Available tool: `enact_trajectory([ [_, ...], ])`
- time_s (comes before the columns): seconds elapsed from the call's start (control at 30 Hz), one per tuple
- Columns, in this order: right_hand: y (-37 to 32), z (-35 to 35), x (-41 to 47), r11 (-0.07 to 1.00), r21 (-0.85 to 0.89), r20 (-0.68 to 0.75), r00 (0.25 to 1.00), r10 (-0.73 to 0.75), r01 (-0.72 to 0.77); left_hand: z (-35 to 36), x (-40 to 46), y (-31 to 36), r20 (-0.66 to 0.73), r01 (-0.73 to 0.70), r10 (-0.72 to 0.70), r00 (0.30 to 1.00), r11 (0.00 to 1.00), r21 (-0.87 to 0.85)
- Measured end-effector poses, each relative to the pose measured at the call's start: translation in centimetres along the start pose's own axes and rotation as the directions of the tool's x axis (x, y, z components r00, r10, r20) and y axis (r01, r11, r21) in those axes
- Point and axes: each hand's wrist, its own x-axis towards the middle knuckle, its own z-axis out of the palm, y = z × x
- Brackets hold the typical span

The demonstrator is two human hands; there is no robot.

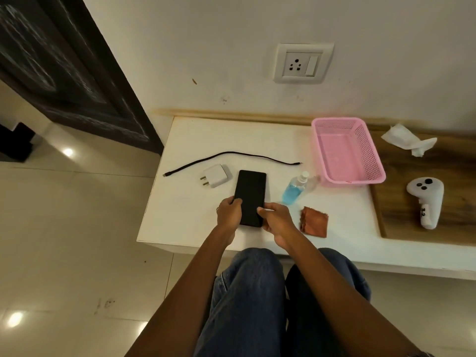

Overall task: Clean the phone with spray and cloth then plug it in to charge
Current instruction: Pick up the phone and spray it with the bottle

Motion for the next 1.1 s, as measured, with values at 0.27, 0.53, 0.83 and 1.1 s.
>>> enact_trajectory([
  [0.27,-0.2,-2.5,-2.7,0.957,0.289,0.161,0.986,-0.048,0.0,-0.6,-3.0,0.2,0.085,-0.009,0.027,0.996,0.979,-0.205],
  [0.53,-1.1,-4.8,-6.6,0.931,0.326,0.204,0.95,-0.236,0.161,-1.9,-5.6,2.6,0.562,0.24,0.063,0.825,0.861,-0.448],
  [0.83,-1.2,-6.0,-9.4,0.922,0.249,0.142,0.931,-0.337,0.296,-1.6,-6.6,2.7,0.687,0.338,0.151,0.71,0.783,-0.522],
  [1.1,-1.0,-8.5,-8.2,0.923,0.108,0.002,0.929,-0.371,0.368,-0.9,-6.5,2.3,0.617,0.292,0.094,0.782,0.819,-0.494],
])
